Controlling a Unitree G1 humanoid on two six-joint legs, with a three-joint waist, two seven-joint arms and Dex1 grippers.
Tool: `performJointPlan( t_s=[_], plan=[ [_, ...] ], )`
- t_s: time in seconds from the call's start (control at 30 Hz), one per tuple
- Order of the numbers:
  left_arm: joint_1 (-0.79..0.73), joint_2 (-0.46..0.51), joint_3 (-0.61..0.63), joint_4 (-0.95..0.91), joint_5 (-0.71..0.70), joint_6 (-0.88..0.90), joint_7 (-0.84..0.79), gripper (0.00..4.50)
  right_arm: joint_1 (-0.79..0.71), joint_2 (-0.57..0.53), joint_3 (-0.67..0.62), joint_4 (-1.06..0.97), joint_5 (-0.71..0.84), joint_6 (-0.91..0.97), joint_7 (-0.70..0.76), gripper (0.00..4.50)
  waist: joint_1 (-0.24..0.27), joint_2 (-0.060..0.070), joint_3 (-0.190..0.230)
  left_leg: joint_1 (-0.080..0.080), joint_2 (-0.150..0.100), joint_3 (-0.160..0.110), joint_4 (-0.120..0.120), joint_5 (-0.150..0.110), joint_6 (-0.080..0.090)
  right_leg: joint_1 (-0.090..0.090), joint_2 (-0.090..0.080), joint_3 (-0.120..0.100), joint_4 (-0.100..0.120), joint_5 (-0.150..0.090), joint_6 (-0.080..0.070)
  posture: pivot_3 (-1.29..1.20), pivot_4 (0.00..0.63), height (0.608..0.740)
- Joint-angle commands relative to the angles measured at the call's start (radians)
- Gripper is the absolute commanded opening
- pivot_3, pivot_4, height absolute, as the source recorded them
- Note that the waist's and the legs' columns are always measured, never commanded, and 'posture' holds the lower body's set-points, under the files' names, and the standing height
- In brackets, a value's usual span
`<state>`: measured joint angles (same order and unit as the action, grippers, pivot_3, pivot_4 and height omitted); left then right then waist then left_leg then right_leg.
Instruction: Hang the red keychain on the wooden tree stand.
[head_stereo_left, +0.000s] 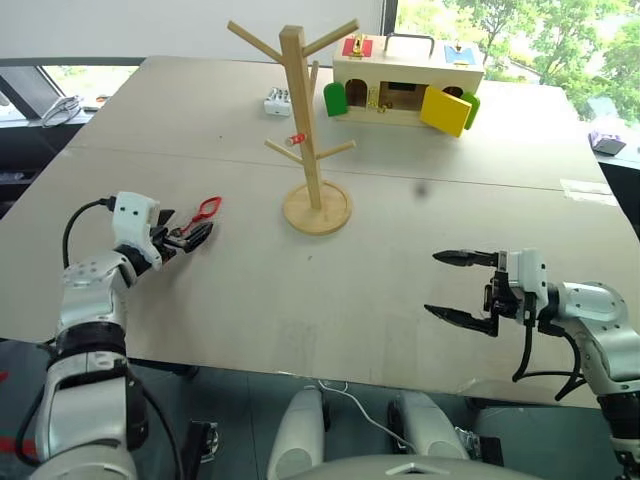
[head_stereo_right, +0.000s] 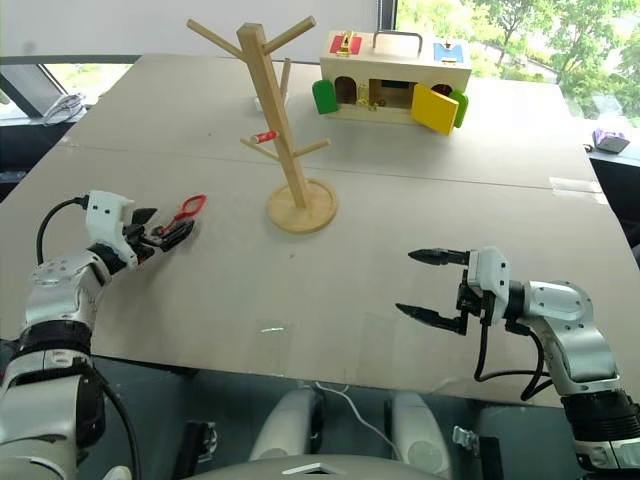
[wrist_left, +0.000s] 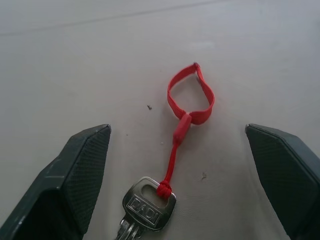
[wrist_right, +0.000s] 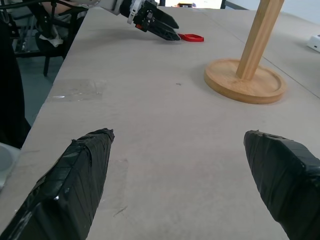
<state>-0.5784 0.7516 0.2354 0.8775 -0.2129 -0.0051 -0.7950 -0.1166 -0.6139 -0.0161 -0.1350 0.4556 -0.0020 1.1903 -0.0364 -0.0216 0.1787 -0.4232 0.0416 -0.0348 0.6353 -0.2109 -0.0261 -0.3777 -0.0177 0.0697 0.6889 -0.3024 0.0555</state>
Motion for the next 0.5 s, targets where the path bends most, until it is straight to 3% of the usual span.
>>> performJointPlan(
  t_s=[0.03, 0.43, 0.5],
  plan=[
    [-0.042, 0.021, -0.004, 0.038, 0.019, -0.042, -0.022, 4.46, -0.002, 0.003, -0.017, -0.033, 0.011, -0.013, -0.014, 4.50, 0.000, 0.000, 0.000, 0.000, 0.000, 0.000, 0.000, 0.000, 0.000, 0.000, 0.000, 0.000, 0.000, 0.000, 0.000, 0.00, 0.150, 0.740],
    [-0.067, 0.018, -0.015, 0.110, 0.054, -0.052, -0.043, 4.46, -0.005, -0.004, -0.020, -0.040, 0.015, -0.012, -0.024, 4.50, -0.001, 0.000, 0.000, 0.000, 0.000, 0.000, 0.000, 0.000, 0.000, 0.000, 0.000, 0.000, 0.001, 0.000, 0.000, 0.00, 0.150, 0.740],
    [-0.060, 0.017, -0.011, 0.111, 0.054, -0.049, -0.047, 3.63, -0.009, -0.005, -0.022, -0.037, 0.015, -0.012, -0.023, 4.50, -0.002, 0.000, 0.000, 0.000, 0.000, 0.000, 0.000, 0.000, 0.000, 0.000, 0.000, 0.000, 0.001, 0.000, 0.000, 0.00, 0.150, 0.740]
  ],
)
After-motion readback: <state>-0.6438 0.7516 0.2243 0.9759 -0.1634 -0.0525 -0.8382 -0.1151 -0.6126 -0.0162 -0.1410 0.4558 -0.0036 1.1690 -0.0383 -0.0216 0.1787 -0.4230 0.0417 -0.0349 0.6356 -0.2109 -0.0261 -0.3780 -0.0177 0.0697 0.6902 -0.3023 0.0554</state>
